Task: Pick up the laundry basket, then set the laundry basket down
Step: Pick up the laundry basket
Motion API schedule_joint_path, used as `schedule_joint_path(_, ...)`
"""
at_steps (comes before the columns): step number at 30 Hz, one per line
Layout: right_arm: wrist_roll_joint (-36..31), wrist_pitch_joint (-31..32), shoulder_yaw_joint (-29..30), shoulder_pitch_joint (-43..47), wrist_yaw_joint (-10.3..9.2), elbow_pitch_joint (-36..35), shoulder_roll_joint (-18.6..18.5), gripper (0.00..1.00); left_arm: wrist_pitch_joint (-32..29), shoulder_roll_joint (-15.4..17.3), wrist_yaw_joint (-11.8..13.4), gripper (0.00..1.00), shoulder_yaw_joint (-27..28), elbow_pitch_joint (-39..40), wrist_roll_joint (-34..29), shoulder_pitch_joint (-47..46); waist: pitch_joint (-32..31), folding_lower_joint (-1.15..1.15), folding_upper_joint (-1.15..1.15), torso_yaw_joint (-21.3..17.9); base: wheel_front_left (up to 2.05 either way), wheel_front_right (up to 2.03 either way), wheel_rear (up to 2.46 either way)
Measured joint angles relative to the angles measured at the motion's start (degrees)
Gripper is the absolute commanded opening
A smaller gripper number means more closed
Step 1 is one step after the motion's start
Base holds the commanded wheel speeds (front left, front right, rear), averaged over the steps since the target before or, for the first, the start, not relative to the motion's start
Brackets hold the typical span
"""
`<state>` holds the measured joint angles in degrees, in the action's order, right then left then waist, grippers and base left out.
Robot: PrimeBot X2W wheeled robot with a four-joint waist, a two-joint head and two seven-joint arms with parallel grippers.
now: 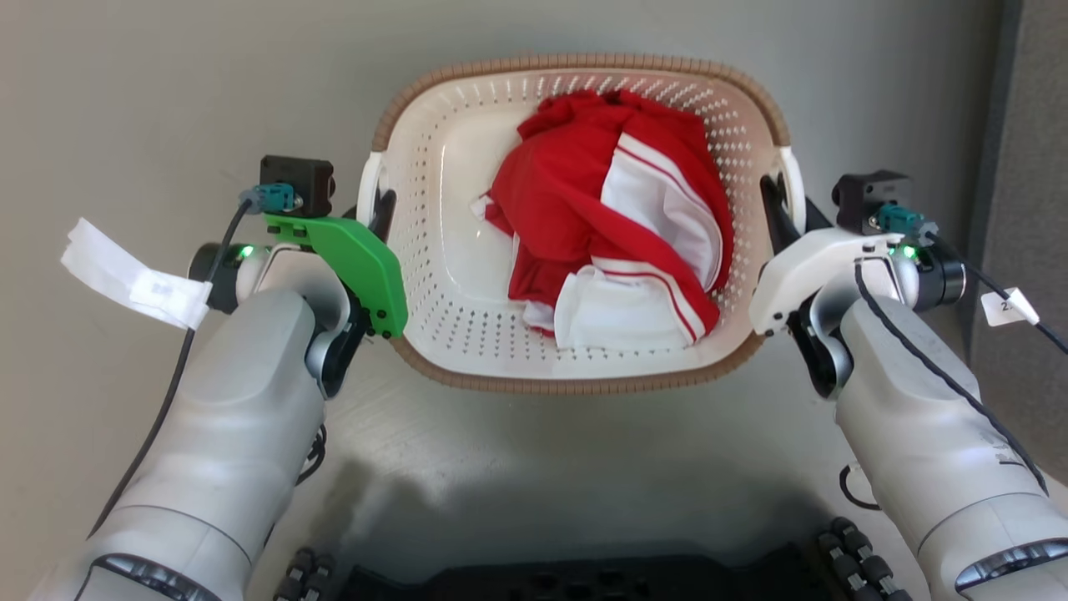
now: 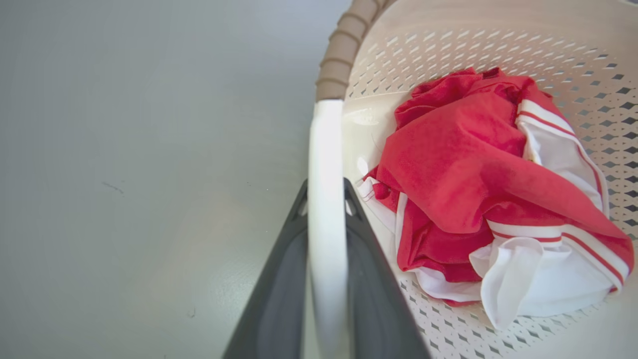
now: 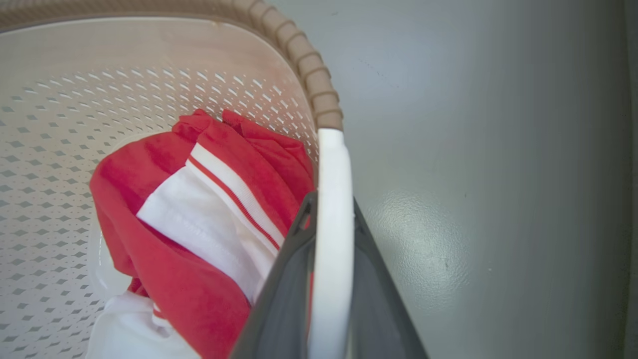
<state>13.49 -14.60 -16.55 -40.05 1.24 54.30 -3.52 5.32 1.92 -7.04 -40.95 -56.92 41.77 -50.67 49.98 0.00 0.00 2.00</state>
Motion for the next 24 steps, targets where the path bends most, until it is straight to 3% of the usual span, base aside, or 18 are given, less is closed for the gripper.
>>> schedule_joint_path(24,5.58,6.32,-3.19,2.42,4.3,11.41,1.12,0.0,-9.38,0.24,-0.01,0.0,-3.67,-1.93,11.16,7.15,-15.71,0.0,0.0,-0.72,0.0,0.0,0.0)
